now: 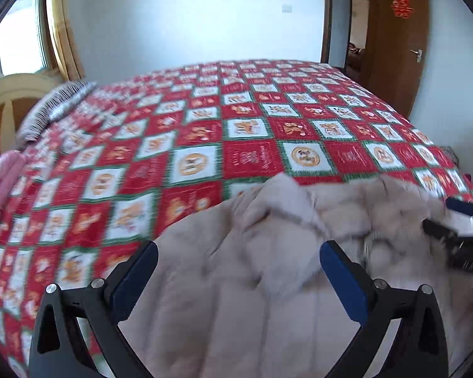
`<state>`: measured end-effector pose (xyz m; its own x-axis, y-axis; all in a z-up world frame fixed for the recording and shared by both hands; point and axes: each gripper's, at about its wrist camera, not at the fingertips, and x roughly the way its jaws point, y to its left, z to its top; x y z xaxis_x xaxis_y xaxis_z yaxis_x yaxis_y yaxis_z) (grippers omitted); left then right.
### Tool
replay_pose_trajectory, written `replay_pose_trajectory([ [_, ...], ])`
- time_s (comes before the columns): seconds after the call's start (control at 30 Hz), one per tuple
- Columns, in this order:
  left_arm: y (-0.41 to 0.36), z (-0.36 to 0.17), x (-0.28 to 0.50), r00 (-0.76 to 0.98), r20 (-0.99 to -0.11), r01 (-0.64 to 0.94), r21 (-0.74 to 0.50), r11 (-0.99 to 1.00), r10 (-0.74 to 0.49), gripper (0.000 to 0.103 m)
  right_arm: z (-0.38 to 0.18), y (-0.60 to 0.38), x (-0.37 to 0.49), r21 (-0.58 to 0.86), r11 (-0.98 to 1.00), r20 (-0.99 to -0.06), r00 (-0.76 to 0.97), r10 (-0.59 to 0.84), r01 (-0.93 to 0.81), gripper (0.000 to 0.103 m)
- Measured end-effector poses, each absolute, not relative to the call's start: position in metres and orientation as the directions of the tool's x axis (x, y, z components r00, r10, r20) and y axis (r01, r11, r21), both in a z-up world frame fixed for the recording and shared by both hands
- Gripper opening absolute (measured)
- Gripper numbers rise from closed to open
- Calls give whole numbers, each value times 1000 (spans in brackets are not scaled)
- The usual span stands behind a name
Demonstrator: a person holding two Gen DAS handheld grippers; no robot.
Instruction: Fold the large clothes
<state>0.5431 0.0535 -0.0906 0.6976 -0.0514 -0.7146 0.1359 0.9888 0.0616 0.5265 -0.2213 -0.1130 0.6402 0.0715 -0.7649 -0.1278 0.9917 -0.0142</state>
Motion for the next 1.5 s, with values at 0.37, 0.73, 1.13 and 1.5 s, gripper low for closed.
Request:
replay_pose_trajectory([
  [0.37,130,-159,342,603,-798,125,93,988,-1,102,-156,-302,347,65,998,-832,552,54,2,84],
  [0.73,127,-189,240,609,-790,125,10,992,-69,102,-176,-303,232,141,990,-835,540,110,16,80],
  [1.13,119,-203,188,614,-779,166,-32,986,-129,92,-191,-299,179,211,977,-820,545,175,4,47],
  [1.5,112,-162,173,676,-720,220,-2,976,-154,13,-148,-296,155,291,954,-689,677,259,-69,15],
])
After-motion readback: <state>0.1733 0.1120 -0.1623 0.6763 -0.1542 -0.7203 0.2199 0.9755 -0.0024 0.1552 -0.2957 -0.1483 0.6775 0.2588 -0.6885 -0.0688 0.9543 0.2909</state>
